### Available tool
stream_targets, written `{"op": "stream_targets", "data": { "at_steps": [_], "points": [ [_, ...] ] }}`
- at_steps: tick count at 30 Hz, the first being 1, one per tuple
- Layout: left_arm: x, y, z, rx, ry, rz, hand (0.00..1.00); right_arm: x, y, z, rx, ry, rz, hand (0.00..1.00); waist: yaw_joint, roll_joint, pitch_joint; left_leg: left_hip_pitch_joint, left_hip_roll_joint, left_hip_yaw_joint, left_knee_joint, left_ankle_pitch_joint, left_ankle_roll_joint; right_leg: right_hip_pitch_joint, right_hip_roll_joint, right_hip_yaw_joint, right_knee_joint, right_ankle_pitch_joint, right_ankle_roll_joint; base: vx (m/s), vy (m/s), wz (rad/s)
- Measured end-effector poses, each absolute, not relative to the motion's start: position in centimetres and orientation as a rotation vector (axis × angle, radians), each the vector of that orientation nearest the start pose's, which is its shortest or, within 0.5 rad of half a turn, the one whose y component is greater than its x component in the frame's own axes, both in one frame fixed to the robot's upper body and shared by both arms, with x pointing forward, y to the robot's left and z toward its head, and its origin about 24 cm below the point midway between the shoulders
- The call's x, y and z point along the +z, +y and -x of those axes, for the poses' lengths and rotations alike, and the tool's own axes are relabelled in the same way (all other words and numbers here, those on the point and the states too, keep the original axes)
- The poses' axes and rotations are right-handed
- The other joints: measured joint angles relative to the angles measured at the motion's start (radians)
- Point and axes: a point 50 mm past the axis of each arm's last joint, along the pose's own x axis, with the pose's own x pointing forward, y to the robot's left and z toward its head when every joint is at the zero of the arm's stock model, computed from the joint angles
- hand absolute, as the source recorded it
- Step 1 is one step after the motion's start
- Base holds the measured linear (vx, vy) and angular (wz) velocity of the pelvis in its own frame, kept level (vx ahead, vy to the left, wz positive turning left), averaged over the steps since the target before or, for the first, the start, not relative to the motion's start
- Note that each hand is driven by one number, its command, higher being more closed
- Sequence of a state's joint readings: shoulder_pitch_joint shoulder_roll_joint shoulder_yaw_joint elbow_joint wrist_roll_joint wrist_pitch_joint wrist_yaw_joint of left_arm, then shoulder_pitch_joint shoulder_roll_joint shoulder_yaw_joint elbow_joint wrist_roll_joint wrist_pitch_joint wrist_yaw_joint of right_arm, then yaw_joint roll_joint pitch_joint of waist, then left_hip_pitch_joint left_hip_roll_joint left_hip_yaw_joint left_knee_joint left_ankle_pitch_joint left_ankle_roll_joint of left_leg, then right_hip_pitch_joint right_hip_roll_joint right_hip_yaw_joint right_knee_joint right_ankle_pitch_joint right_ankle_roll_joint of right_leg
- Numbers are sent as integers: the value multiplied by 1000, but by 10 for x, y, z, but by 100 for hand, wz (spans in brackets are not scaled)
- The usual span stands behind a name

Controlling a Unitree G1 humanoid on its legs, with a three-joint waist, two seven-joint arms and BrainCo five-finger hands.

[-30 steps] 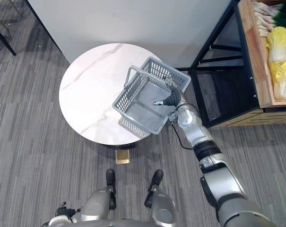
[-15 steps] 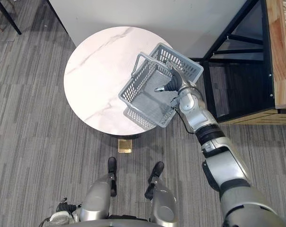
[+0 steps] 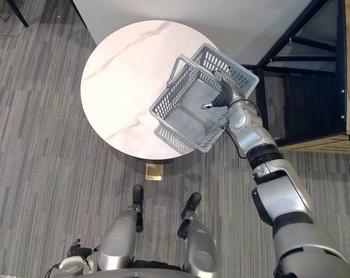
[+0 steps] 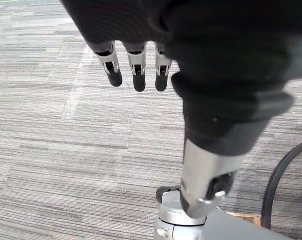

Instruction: Pick vegetable in the basket

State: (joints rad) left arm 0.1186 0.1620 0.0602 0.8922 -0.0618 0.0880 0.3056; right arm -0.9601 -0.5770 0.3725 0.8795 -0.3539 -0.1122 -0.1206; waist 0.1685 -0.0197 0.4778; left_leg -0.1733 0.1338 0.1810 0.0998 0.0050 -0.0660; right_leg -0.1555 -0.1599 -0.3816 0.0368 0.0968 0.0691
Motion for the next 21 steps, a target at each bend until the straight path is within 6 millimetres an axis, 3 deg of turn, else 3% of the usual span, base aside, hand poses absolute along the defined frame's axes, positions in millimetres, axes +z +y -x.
{"op": "stream_targets", "data": {
  "at_steps": [2,3,12,21],
  "points": [
    [-145,234,-102,448,1069,-228,0,179,-221,-400,-62,-175,1102,0,1,0,0,-4,1,0,9,-6,0,-1,0,0,0,0,0,0,0,0],
    [-145,234,-102,443,1067,-230,0,176,-223,-400,-63,-165,1102,100,0,0,0,-5,1,0,10,-6,0,-1,0,1,0,0,0,0,0,0],
    [-144,230,-106,414,1050,-236,0,182,-238,-398,-85,-174,1113,100,-2,2,16,-31,4,4,39,-21,3,-20,1,8,3,0,0,5,4,-1],
    [-144,229,-108,406,1040,-245,0,178,-229,-397,-16,-227,1178,100,3,3,17,-34,5,14,44,-26,2,-27,1,18,3,0,0,13,13,-2]
  ]
}}
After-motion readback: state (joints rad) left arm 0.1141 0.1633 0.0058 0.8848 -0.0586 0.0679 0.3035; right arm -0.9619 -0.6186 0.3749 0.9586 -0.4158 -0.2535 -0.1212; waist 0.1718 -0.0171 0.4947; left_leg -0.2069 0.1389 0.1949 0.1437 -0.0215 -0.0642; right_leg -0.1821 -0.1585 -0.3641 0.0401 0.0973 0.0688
